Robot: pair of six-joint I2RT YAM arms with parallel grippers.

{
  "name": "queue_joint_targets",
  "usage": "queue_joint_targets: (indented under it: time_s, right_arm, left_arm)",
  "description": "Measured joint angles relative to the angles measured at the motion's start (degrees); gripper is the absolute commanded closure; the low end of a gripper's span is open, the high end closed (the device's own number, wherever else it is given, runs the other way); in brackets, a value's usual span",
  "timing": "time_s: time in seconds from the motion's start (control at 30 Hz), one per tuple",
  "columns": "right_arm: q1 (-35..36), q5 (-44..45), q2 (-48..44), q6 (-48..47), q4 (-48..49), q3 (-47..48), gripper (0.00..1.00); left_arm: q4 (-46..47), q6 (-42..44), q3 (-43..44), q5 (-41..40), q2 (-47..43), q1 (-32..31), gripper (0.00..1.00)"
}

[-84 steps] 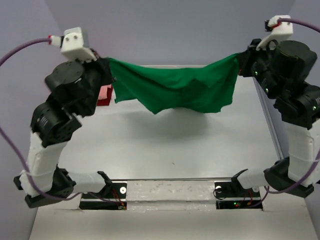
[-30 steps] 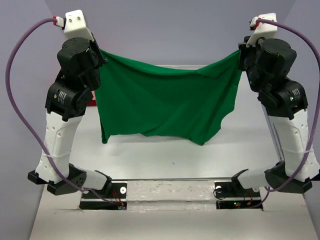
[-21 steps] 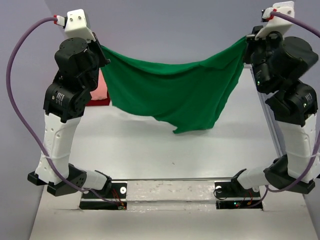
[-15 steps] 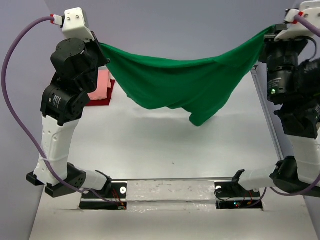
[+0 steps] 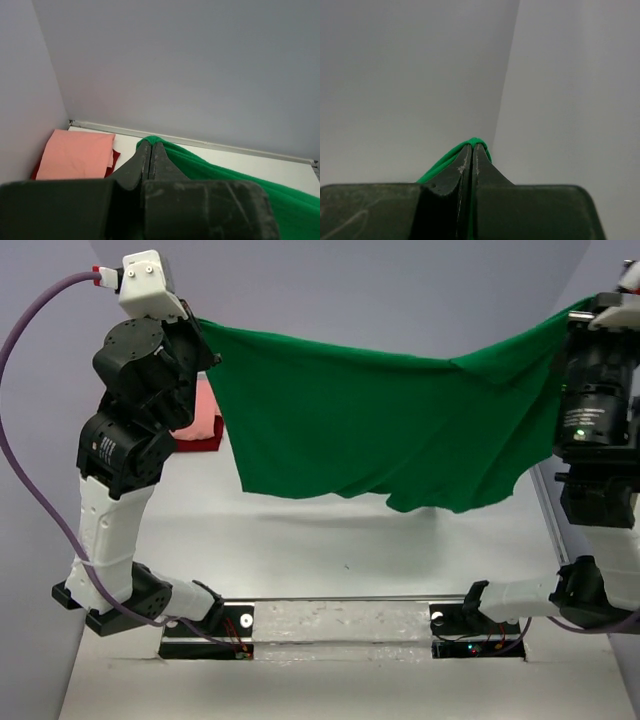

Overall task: Fold and stack the t-shirts
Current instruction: Flatten out the tshirt

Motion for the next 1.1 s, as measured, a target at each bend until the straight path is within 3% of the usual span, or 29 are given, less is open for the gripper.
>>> queue_joint_targets:
  time_s: [0.07,0.13,0.3,0.5,0.77,1.1]
  right_arm:
    - [-1.0,0.0,1.9,1.7,-0.7,-0.3,1.00]
    - [-3.8,-1.7,4.8,7.4,-7.3,0.7,1.00]
    - [-20.0,-16.4,10.8,29.9,-29.3,-0.8,1.00]
    - [-34.6,-28.6,15.3,44.7,-45.2,0.2,1.00]
    - [-36.1,-32.0,12.8,48.8,-47.8,3.6,1.00]
    - [-27.9,-24.9,5.0,43.5,-44.7,0.9,1.00]
  left_arm:
    - [-0.1,0.0,0.0,0.0,0.6,0.2,1.00]
    - [-0.1,0.0,0.0,0.2,1.3,0.5,1.00]
    - [0.0,0.1,-0.8,0.5,2.1,1.1,1.00]
    - [0.0,0.1,-1.6,2.0,2.2,3.0,1.00]
    - [0.0,0.0,-5.8,3.3,1.2,4.9,1.00]
    - [-0.2,-0.2,-8.8,3.4,-2.6,4.9,1.00]
